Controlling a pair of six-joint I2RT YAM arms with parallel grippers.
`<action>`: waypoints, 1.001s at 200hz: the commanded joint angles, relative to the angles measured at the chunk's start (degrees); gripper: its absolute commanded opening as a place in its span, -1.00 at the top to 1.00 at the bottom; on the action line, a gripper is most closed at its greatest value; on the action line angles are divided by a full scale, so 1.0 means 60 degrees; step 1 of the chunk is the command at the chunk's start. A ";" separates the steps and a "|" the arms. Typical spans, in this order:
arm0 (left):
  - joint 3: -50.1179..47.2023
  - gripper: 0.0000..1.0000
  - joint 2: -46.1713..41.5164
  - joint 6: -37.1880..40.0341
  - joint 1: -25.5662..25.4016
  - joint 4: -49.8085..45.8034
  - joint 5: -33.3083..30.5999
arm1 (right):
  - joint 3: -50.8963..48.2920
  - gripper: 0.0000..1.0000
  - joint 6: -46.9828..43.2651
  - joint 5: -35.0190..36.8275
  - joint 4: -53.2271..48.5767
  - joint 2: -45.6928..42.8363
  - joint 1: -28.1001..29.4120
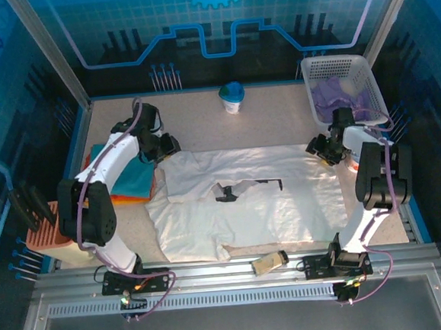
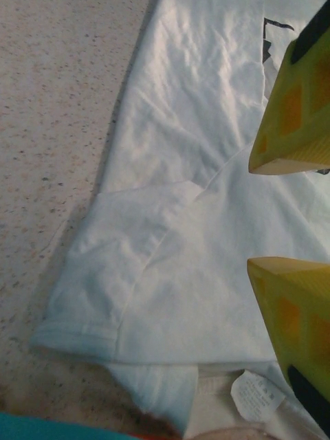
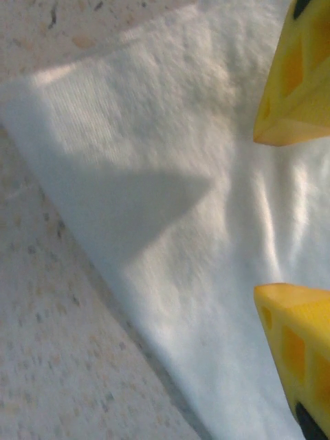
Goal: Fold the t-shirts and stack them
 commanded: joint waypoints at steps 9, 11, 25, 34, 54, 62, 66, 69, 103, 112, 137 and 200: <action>-0.0239 0.24 0.0334 0.0079 -0.0105 0.0028 -0.0202 | -0.0376 -0.27 -0.0178 0.0176 0.0130 -0.0857 0.0645; -0.0231 0.24 0.0359 0.0080 -0.0099 0.0031 -0.0231 | -0.0404 -0.28 -0.0170 0.0121 0.0169 -0.0843 0.0654; 0.0002 0.24 0.0498 0.0188 -0.0020 -0.0050 -0.0359 | -0.0390 -0.30 -0.0118 -0.0094 0.0133 -0.0550 0.0657; 0.0221 0.27 0.0604 0.0288 0.0080 -0.0148 -0.0405 | -0.0328 -0.29 -0.0140 -0.0110 0.0106 -0.0279 0.0653; 0.0716 0.33 0.0864 0.0467 0.0359 -0.0424 -0.0508 | -0.0173 -0.28 -0.0146 -0.0220 0.0076 0.0316 0.0553; 0.0889 0.35 0.0951 0.0523 0.0460 -0.0529 -0.0550 | -0.0076 -0.27 -0.0143 -0.0198 0.0028 0.0551 0.0495; 0.0983 0.35 0.0983 0.0562 0.0493 -0.0560 -0.0584 | -0.0007 -0.27 -0.0161 -0.0157 -0.0017 0.0633 0.0461; 0.1048 0.35 0.1018 0.0586 0.0522 -0.0591 -0.0605 | 0.0036 -0.26 -0.0162 -0.0119 -0.0060 0.0708 0.0445; 0.1659 0.35 0.1402 0.0771 0.0606 -0.0980 -0.0827 | 0.0513 -0.19 -0.0293 0.0038 -0.0440 0.1092 0.0108; 0.1725 0.35 0.1477 0.0806 0.0607 -0.1000 -0.0830 | 0.0693 -0.20 -0.0281 0.0283 -0.0690 0.1092 0.0095; 0.1973 0.35 0.1739 0.0890 0.0606 -0.1239 -0.1041 | 0.0964 -0.21 -0.0447 0.0771 -0.1002 0.0995 -0.0103; 0.2598 0.37 0.2729 0.0989 0.0606 -0.1479 -0.1215 | 0.0931 -0.22 -0.0520 0.0396 -0.0796 0.0747 -0.0491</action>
